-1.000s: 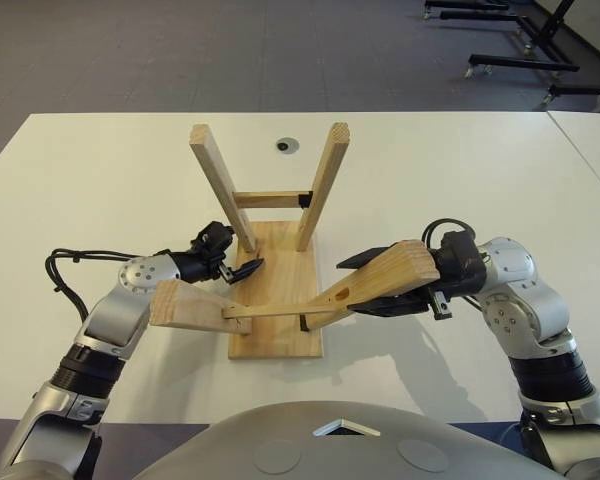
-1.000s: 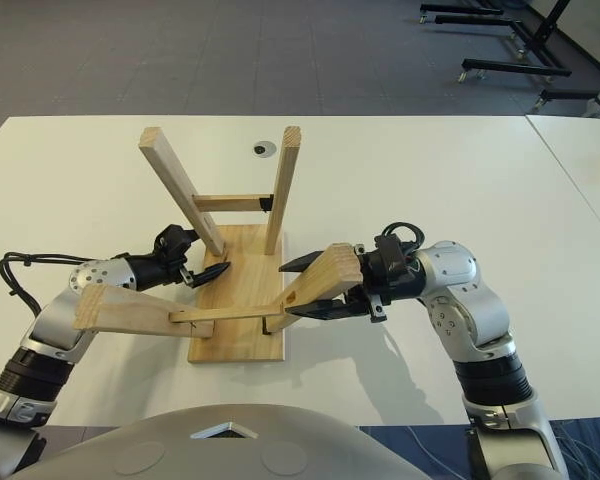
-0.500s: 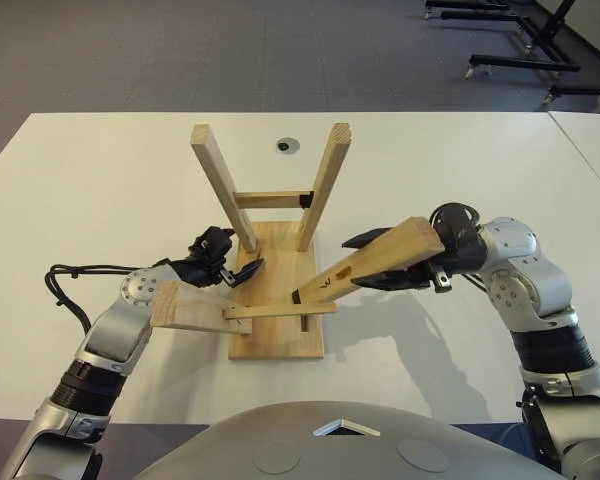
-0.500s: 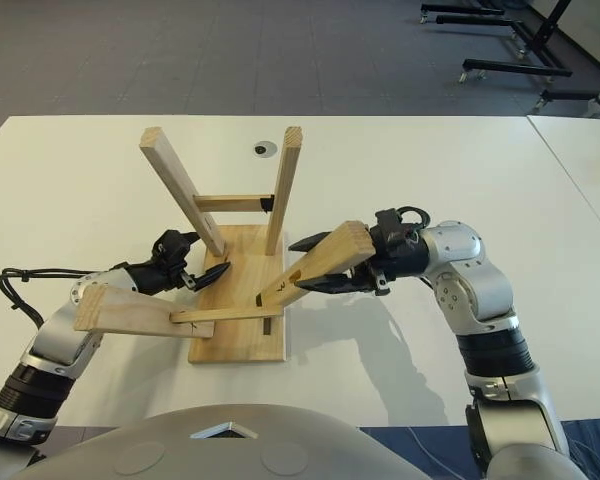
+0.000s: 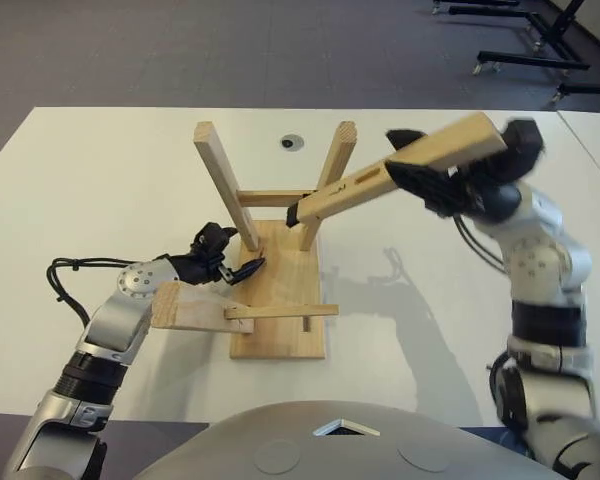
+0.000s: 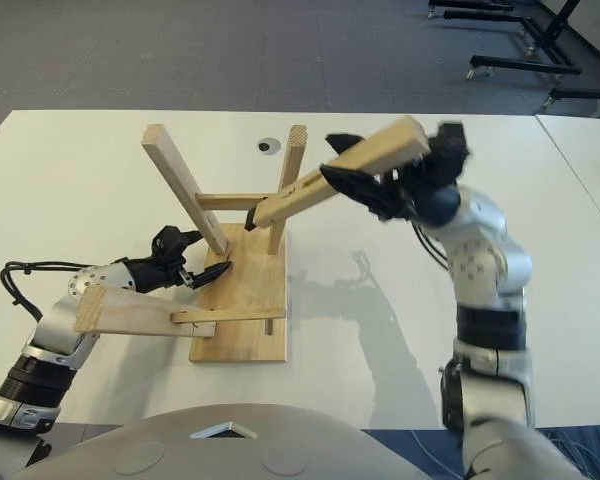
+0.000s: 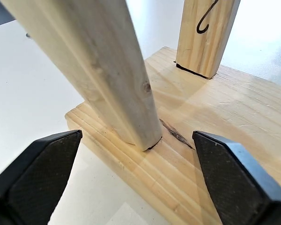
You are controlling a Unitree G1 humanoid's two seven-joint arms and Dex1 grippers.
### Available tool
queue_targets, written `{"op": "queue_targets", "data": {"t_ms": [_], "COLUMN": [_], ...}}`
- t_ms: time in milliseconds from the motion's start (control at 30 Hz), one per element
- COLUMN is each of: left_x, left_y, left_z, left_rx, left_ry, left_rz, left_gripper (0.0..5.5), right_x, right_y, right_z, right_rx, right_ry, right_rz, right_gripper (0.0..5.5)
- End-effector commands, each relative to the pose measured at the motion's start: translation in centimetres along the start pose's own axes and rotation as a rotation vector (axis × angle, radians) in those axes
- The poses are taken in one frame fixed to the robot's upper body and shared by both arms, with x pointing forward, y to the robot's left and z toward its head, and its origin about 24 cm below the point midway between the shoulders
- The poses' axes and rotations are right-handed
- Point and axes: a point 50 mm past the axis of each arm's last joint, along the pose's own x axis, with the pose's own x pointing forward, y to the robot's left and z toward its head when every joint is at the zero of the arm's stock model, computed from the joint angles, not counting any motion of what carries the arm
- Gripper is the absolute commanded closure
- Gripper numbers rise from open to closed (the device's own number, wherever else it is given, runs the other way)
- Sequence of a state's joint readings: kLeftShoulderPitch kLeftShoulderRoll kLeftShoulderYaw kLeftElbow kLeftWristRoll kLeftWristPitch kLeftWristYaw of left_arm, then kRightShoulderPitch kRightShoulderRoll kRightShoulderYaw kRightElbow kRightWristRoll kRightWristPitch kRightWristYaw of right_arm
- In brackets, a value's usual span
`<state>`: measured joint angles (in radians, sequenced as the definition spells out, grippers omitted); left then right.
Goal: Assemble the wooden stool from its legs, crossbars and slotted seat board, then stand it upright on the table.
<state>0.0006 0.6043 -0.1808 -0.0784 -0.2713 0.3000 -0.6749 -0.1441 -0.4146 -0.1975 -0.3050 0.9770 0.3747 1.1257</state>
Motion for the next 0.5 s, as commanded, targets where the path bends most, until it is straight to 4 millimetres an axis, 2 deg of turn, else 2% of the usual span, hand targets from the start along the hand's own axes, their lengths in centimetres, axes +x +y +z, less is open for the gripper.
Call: {"op": "queue_targets", "data": {"t_ms": [33, 100, 200, 333, 367, 500], "left_x": [-2.3, -2.4, -2.9, -5.7, -6.4, -9.5], "left_y": [1.6, 2.2, 2.6, 3.5, 3.7, 4.7], "left_z": [-0.3, 0.9, 2.5, 5.7, 6.7, 13.7], "left_rx": [-0.031, -0.018, -0.016, -0.027, -0.019, 0.103], "left_ry": [0.037, -0.012, -0.096, -0.304, -0.361, -0.677], "left_rz": [0.059, 0.064, 0.067, 0.113, 0.118, 0.185], "left_gripper": [1.18, 1.18, 1.18, 1.18, 1.18, 1.18], "right_x": [2.9, 4.1, 5.5, 6.6, 6.8, 7.6], "right_y": [1.8, 1.9, 1.0, -0.5, -0.8, -2.9], "right_z": [2.1, 3.0, 4.4, 4.8, 4.6, 3.4], "right_rx": [0.021, 0.038, 0.0, -0.083, -0.087, -0.142], "right_ry": [-0.215, -0.315, -0.422, -0.452, -0.453, -0.476], "right_rz": [0.088, 0.092, 0.048, -0.051, -0.081, -0.342], "right_gripper": [3.45, 3.45, 3.45, 3.45, 3.45, 3.45]}}
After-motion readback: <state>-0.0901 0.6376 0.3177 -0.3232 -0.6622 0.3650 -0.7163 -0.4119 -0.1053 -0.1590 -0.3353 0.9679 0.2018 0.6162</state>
